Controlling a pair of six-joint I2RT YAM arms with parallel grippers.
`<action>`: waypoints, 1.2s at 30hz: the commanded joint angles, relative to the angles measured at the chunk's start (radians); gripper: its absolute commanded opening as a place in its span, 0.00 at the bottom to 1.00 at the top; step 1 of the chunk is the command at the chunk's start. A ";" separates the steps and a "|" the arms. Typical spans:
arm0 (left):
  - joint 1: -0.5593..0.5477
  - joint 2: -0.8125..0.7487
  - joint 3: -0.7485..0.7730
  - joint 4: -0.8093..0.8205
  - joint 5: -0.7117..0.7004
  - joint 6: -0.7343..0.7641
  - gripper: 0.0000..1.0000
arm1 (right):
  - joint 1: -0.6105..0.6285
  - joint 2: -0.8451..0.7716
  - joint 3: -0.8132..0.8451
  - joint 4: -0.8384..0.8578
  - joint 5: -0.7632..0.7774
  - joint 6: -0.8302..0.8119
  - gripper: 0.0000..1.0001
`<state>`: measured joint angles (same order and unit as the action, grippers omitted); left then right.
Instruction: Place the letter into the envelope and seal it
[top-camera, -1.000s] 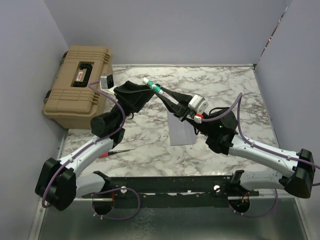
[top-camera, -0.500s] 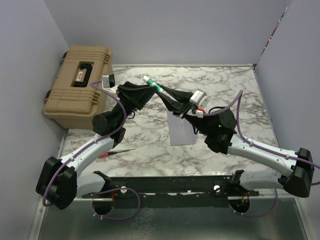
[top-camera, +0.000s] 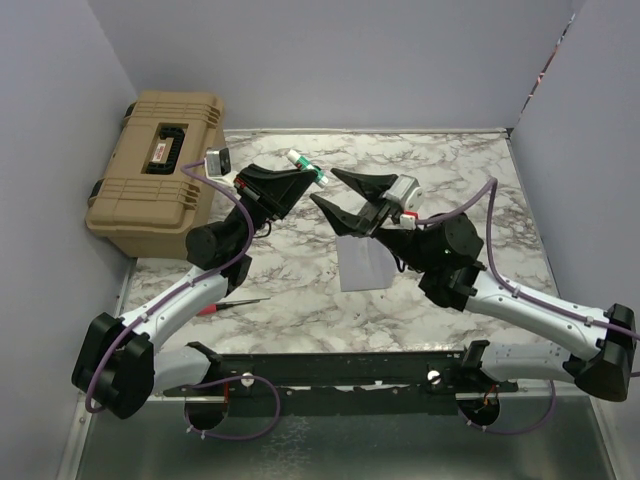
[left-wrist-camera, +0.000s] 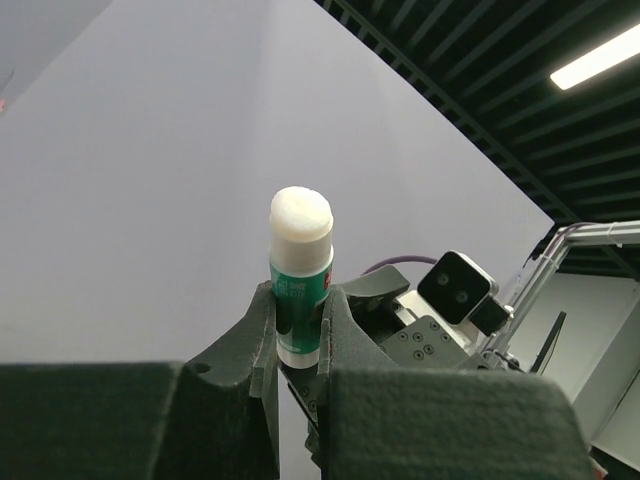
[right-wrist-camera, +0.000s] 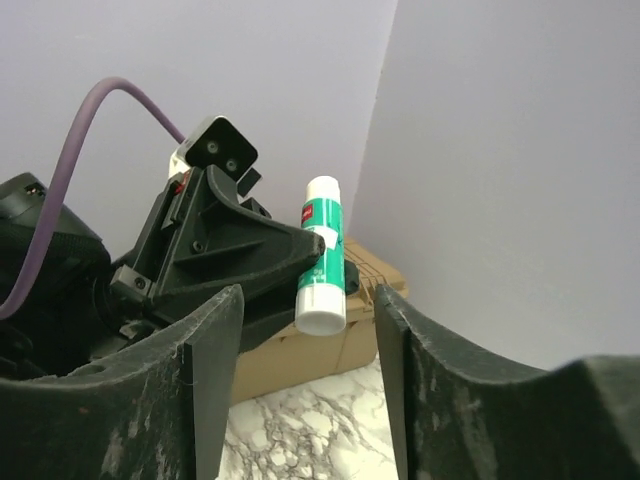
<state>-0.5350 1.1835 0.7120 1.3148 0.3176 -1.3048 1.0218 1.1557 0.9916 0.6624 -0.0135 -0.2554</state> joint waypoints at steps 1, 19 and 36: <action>0.000 -0.016 0.017 -0.006 0.024 0.024 0.00 | 0.003 -0.045 -0.056 -0.002 -0.020 -0.067 0.60; 0.000 -0.031 0.017 -0.015 0.038 0.005 0.00 | 0.003 -0.003 -0.047 0.086 -0.048 -0.301 0.50; 0.000 -0.038 0.007 -0.029 0.026 0.009 0.00 | 0.003 -0.048 -0.106 0.155 -0.053 -0.303 0.53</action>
<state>-0.5343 1.1633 0.7120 1.2839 0.3244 -1.3003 1.0264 1.0992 0.8867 0.7929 -0.0864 -0.5373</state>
